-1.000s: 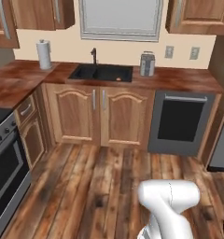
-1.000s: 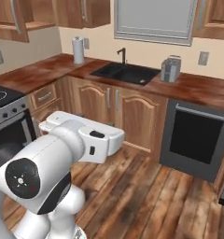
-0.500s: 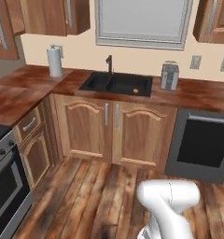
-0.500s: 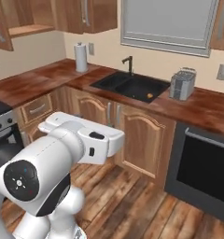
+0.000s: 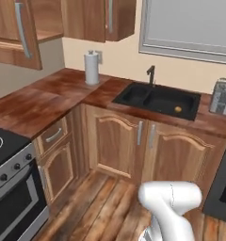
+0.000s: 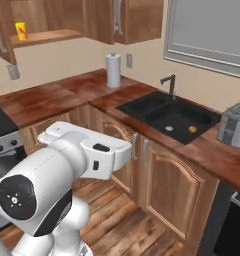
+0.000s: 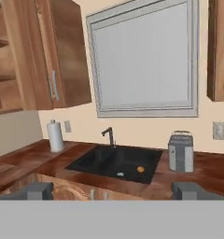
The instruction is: Open the cabinet directly in front. Then move the beer and the cup to the dining counter with the candle on it.
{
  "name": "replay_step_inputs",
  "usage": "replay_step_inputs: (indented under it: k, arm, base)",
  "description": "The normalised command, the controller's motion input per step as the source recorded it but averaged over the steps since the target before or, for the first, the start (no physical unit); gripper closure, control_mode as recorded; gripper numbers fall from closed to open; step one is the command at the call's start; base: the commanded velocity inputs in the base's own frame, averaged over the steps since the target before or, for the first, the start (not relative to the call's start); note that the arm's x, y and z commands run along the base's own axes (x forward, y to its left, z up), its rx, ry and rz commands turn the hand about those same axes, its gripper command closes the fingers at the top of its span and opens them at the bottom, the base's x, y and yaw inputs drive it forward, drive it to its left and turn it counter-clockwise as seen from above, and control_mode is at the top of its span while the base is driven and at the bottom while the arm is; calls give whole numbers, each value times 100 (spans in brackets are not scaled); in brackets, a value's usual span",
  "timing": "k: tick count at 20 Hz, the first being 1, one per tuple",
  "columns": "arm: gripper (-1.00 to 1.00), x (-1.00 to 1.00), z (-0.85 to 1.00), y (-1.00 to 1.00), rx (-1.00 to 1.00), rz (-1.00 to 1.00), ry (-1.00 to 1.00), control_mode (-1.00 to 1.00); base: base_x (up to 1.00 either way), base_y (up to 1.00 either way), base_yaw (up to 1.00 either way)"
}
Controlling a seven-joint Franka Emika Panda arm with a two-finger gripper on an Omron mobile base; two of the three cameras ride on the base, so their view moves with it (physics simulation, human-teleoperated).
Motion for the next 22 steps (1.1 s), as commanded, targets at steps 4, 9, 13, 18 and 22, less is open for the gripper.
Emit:
replay_step_inputs:
  k: [4,9,13,18,22]
  arm:
    - [-100,0,0,0,0,0,0,100]
    - [-100,0,0,0,0,0,0,100]
    - [-100,0,0,0,0,0,0,100]
    - [-100,0,0,0,0,0,0,100]
    - [-100,0,0,0,0,0,0,100]
  base:
    - [100,0,53]
    - [100,0,54]
    - [100,0,55]
    - [100,0,53]
    - [91,-1,45]
